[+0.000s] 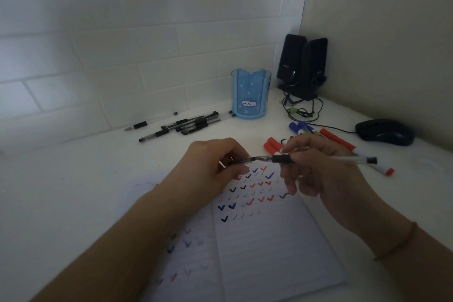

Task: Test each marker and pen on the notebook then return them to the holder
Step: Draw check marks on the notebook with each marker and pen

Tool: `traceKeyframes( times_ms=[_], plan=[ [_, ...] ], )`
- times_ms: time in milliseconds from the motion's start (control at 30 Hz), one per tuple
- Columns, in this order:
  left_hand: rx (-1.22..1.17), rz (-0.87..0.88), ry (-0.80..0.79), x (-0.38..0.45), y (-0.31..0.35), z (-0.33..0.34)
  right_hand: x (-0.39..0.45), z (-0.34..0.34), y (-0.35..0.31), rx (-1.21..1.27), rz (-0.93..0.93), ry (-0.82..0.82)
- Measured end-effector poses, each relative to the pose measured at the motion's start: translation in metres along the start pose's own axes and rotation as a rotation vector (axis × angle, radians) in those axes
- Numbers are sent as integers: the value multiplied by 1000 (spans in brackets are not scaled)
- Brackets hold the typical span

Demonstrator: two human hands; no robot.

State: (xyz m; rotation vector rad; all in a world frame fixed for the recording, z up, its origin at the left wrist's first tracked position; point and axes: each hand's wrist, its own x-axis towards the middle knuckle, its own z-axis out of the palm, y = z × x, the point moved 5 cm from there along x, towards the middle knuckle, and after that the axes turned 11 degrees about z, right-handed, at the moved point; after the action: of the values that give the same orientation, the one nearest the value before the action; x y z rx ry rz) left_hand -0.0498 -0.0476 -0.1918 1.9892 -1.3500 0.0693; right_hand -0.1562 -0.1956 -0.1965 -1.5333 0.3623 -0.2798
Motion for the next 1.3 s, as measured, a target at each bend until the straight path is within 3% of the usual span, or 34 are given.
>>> traceKeyframes(
  times_ms=[300, 900, 1033, 1100, 1200, 1300],
  plan=[
    [-6, 210, 18, -3, 15, 4, -1, 8, 2, -116, -21, -38],
    [-182, 100, 100, -1, 13, 4, -9, 13, -13, -232, -192, 18],
    [-274, 109, 6, -1, 19, 8, -11, 3, -17, -161, -176, 130],
    [-159, 101, -49, 0, 12, 7, -9, -13, -23, -220, -221, 241],
    [173, -33, 16, 0, -26, -10, -3, -42, -31, -538, -294, 410],
    [440, -179, 27, -2, -72, -26, 3, -69, -25, -728, -187, 597]
  ],
)
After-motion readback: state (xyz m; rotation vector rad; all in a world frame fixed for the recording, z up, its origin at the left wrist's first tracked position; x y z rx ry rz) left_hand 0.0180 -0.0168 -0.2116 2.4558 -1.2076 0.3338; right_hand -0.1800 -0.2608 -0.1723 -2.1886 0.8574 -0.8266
